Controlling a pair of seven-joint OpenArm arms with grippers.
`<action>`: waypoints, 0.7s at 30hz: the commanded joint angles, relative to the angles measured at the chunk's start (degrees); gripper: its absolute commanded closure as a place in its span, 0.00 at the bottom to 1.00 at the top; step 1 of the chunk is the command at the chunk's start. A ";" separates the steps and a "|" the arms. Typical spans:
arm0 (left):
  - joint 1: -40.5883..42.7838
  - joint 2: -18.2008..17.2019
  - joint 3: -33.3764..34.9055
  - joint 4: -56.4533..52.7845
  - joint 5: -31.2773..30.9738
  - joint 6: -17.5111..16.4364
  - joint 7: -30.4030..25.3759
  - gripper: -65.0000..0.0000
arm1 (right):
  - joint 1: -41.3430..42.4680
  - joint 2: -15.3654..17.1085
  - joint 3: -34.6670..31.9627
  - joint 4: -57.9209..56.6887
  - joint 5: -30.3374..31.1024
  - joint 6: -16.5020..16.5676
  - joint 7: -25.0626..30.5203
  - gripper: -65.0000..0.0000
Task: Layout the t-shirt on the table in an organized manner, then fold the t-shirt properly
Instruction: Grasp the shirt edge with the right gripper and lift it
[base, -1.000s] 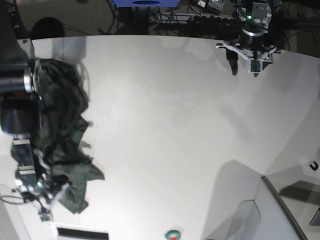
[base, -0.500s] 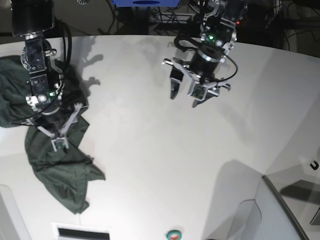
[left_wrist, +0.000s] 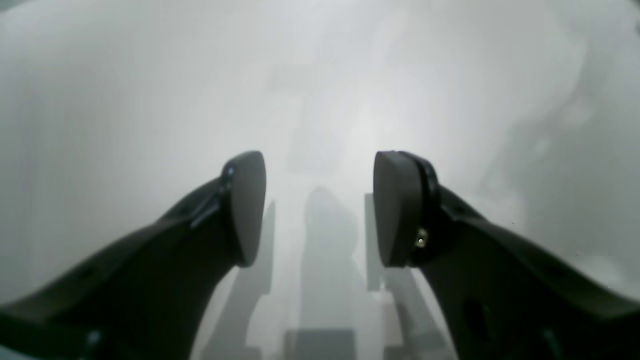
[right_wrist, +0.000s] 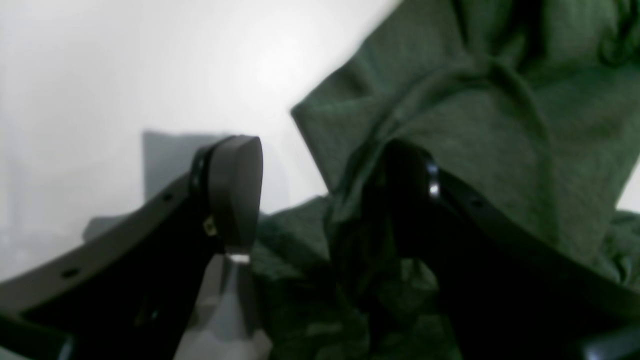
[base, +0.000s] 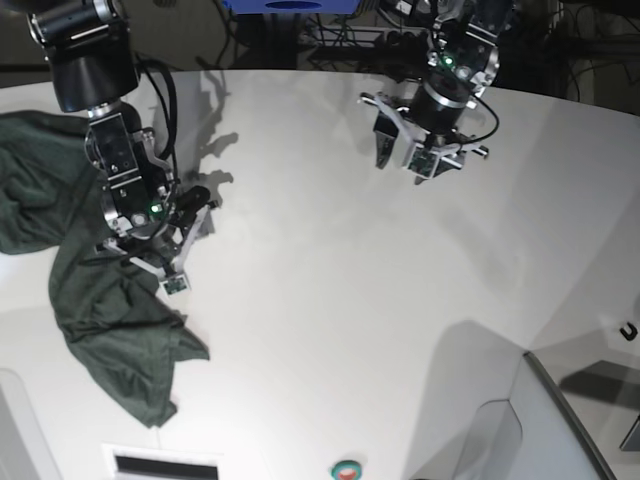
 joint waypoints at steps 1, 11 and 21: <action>0.15 0.00 0.15 0.64 -0.03 -0.03 -1.33 0.51 | 0.22 0.24 0.06 0.62 -0.01 0.44 0.23 0.64; -0.11 -0.62 0.06 0.64 -0.03 -0.03 -1.33 0.51 | -9.19 -2.22 -1.34 15.39 -0.01 7.74 -3.28 0.99; 0.33 -0.53 0.06 0.99 -0.03 -0.03 -1.33 0.51 | -8.31 -2.39 4.55 22.34 -0.10 4.75 -4.95 0.64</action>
